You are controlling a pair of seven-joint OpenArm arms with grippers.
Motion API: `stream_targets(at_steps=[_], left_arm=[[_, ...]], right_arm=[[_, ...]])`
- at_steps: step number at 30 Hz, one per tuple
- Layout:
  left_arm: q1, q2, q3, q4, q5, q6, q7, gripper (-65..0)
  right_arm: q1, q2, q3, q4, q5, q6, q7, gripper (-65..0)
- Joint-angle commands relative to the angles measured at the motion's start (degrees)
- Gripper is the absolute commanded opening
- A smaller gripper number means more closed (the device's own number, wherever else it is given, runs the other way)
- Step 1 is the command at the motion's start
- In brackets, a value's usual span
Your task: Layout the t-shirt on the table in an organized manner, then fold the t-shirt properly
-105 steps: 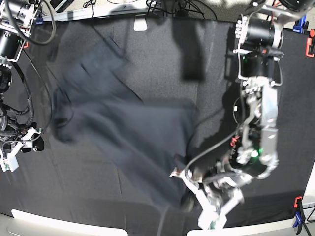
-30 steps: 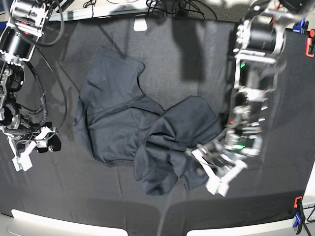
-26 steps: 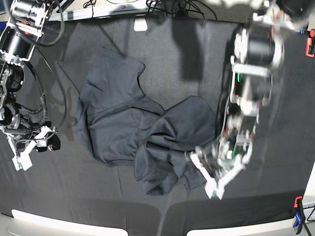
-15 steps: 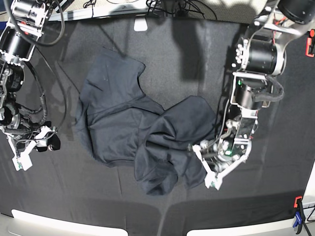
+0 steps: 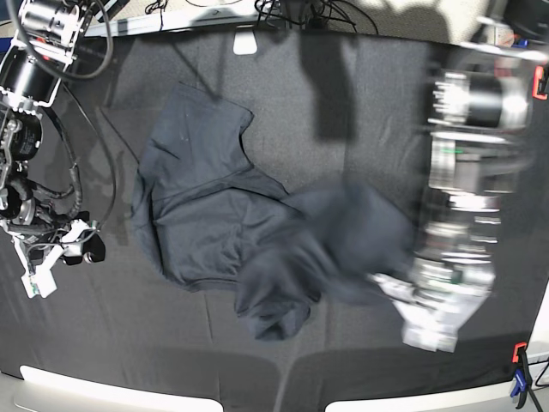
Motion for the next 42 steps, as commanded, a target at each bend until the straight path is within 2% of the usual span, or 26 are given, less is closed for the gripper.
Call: stream_targets(at_steps=[1, 6, 12, 14, 18, 22, 25, 27, 32, 36, 39, 42], left_arm=[[-2.01, -1.73, -0.09, 2.01, 0.33, 1.40, -0.74, -65.0], [-1.68, -8.46, -0.09, 2.45, 0.59, 4.24, -0.85, -65.0], [-0.13, -15.45, -0.11, 2.45, 4.66, 15.41, -3.06, -65.0], [0.39, -16.59, -0.20, 2.45, 3.63, 16.22, -2.95, -65.0], [1.25, -16.57, -0.17, 2.45, -0.31, 16.22, -2.95, -65.0], [1.66, -16.37, -0.17, 2.47, -3.63, 16.20, -2.95, -65.0], [1.77, -16.44, -0.17, 2.47, -3.56, 16.17, -2.54, -44.6], [1.77, -16.44, -0.17, 2.47, -3.58, 16.15, -1.73, -36.7], [1.79, -16.44, -0.17, 2.47, -3.58, 15.50, -0.31, -36.4], [1.77, -16.44, -0.17, 2.47, -4.79, 10.60, -0.35, -36.4], [1.79, -16.44, -0.17, 2.47, -8.33, 8.11, -0.37, -36.4], [1.77, -16.44, -0.17, 2.47, -11.87, 3.98, -0.42, -36.5]], right_arm=[[1.27, 1.09, 0.31, 0.76, 1.14, 1.25, 0.96, -36.6], [1.27, 1.09, 0.31, 0.76, 1.14, 1.25, 0.92, -36.6], [1.27, 1.07, 0.31, 0.76, 1.14, 1.25, 0.90, -36.6], [1.27, 1.07, 0.31, 0.76, 1.16, 1.25, 0.90, -36.6], [1.27, 0.87, 0.28, 0.76, 2.47, 1.25, -1.42, -36.6], [1.25, 0.66, 0.28, 0.74, 10.64, 1.33, -6.03, -36.2], [1.27, -1.18, 0.28, 0.74, 13.16, 2.45, -6.03, -35.9], [1.14, -3.54, 0.24, 0.72, 13.09, 2.56, -6.03, -35.8], [-0.20, -9.11, -3.43, 0.72, 12.96, 2.51, -6.08, -35.9], [-0.33, -13.84, -7.50, 0.72, 8.26, 1.97, -6.16, -35.9], [-0.28, -17.86, -9.18, 0.07, 4.68, -0.46, -5.53, -35.9], [-0.28, -21.42, -9.18, -2.14, -1.73, -4.24, -4.20, -35.9]])
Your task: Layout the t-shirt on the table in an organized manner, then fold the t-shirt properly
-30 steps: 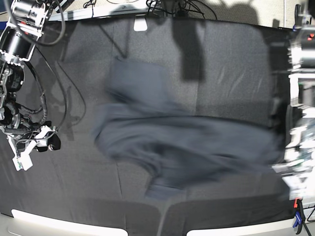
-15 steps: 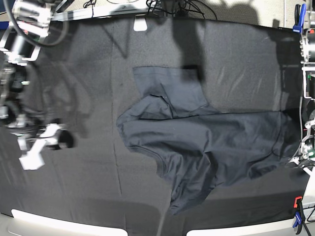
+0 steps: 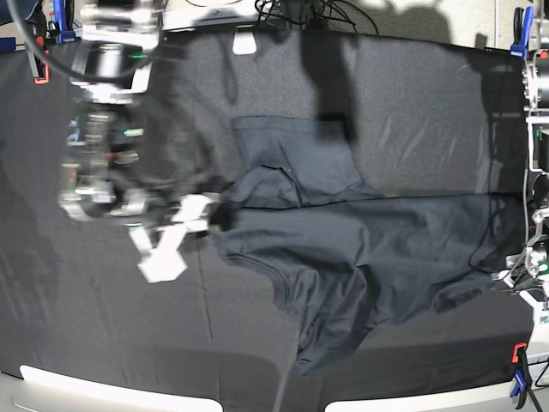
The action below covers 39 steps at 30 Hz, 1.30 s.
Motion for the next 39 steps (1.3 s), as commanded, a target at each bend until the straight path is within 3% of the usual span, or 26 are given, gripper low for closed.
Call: stream_targets(at_steps=[1, 4, 7, 10, 20, 24, 31, 34, 39], left_arm=[[-1.88, -0.98, -0.26, 1.07, -0.79, -1.14, -1.09, -36.7], [-1.88, -0.98, -0.26, 1.07, -3.61, -4.09, -1.14, -37.1], [-1.88, -0.98, -0.26, 1.07, -5.66, -4.90, -1.68, -37.1], [-1.86, -1.01, -0.26, 1.07, -6.23, -5.90, -1.70, -37.1], [-1.86, -0.98, -0.26, 1.07, -6.10, -6.36, -2.62, -37.1], [-1.84, -0.98, -0.26, 1.07, -6.10, -6.56, -2.49, -37.1], [-1.86, -0.98, -0.26, 1.07, -6.08, -6.56, -2.36, -37.1], [-1.86, -0.98, -0.26, 1.07, -6.23, -6.56, -2.36, -37.1], [-1.84, -0.98, -0.26, 1.07, -6.27, -6.56, -2.29, -37.1]], right_arm=[[1.25, -0.33, 0.17, 0.00, 0.28, -0.57, 1.75, -35.9], [1.27, -2.12, 0.15, -1.09, -0.31, -0.55, 2.84, -35.9], [1.27, -3.93, 0.15, -1.09, -0.87, -0.52, 3.10, -35.9], [1.27, -4.74, 0.17, -1.07, -5.31, -0.61, 3.23, -35.9], [2.67, 3.67, 2.97, -0.83, -6.12, -0.68, 3.78, -35.6], [2.95, 4.52, 3.61, -2.60, -6.25, -0.68, 4.55, -32.3], [4.11, 1.38, 3.58, -10.03, -4.57, -0.55, 6.23, -32.3], [4.11, -1.01, 3.37, -10.03, -4.20, 1.27, 6.27, -32.3], [4.09, -3.23, 1.01, -10.03, -7.89, 0.50, 7.52, -33.8]])
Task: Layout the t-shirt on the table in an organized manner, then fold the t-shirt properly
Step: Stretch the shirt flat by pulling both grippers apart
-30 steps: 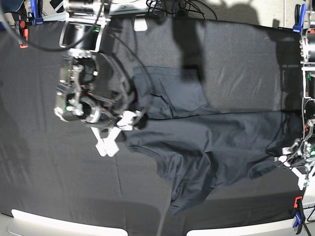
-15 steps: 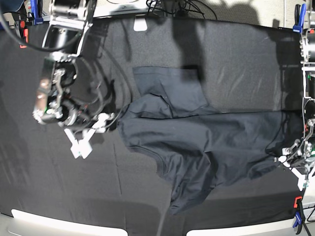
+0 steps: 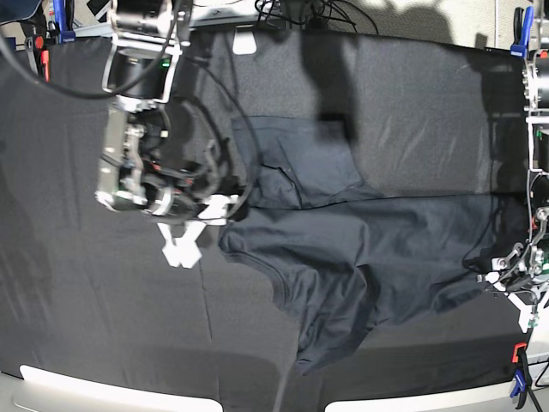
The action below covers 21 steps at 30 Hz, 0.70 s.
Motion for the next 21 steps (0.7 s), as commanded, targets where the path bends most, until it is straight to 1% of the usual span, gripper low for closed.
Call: stream_targets(at_steps=[1, 2, 4, 5, 8, 11, 13, 15, 16, 18, 21], left_arm=[[-1.81, -0.98, -0.28, 1.07, -0.07, -0.26, -0.96, -37.1], [-1.73, -0.98, -0.28, 1.07, -0.07, -0.28, -0.85, -37.1], [-1.49, -0.98, -0.28, 1.07, -0.09, -0.26, -0.90, -37.1], [-1.25, -1.01, -0.28, 1.07, -0.07, -0.26, -0.96, -37.1], [-0.74, -0.98, -0.28, 1.07, -0.09, -0.26, -1.11, -37.1], [-0.61, -1.01, -0.28, 1.05, -0.04, -0.28, -1.03, -37.1], [-0.63, -0.98, -0.28, 1.07, -0.07, -0.28, -0.46, -37.1], [-0.61, -1.01, -0.28, 1.07, -0.07, -0.90, -0.20, -37.1], [-0.61, -1.01, -0.28, 1.05, -0.07, -1.81, -0.17, -37.1], [-0.63, -0.98, -0.28, 1.05, -0.24, -3.30, 0.00, -37.1], [-0.61, -1.01, -0.28, 1.07, -2.23, -4.85, 0.33, -37.1]], right_arm=[[1.33, -0.17, -0.35, 0.83, -0.66, 0.33, 1.64, -38.2], [1.31, -0.37, -0.44, 0.83, -2.43, 0.04, 2.73, -44.2], [1.31, -0.50, -0.44, 0.83, -5.25, -0.13, 4.61, -60.4], [1.31, -0.48, -0.44, 0.83, -6.34, -0.17, 5.42, -65.0], [1.33, -0.26, -0.42, 1.29, -9.75, -0.50, 5.68, -65.0], [1.11, 0.85, 0.13, 3.45, -10.75, -0.50, 1.99, -65.0], [0.50, 2.51, 0.96, 6.14, -10.69, -0.50, 0.11, -65.0], [-0.81, 4.94, 2.12, 9.33, -10.40, -0.50, -0.24, -65.0], [-1.62, 6.47, 2.86, 10.93, -9.60, -0.52, -0.72, -65.0], [-3.50, 9.88, 4.66, 13.88, -6.88, -0.52, -2.38, -65.0], [-6.36, 15.28, 8.07, 16.90, -3.48, -0.52, -4.74, -65.0]])
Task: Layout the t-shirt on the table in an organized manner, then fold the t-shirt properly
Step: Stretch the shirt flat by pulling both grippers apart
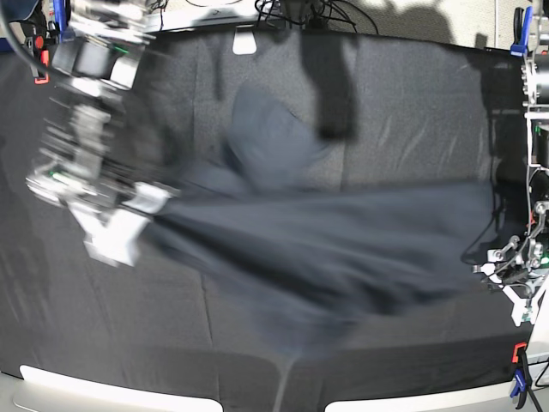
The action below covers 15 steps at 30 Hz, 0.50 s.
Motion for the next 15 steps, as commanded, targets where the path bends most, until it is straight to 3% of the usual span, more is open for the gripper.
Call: stream_targets(at_steps=[1, 8, 15], left_arm=[[-1.77, -0.96, -0.28, 1.07, -1.31, -1.20, -0.55, -37.1], [-1.75, -0.96, -0.28, 1.07, -7.45, -6.95, 1.86, -37.1], [-1.75, -0.96, -0.28, 1.07, -7.43, -7.08, 2.01, -37.1]], right_arm=[[0.42, 2.40, 1.51, 1.79, 1.11, -0.15, -0.33, -65.0], [-6.56, 11.28, 12.57, 2.32, 4.00, -0.15, -2.14, -65.0], [-11.39, 13.79, 20.28, 2.29, 10.25, 0.96, -2.14, -65.0]])
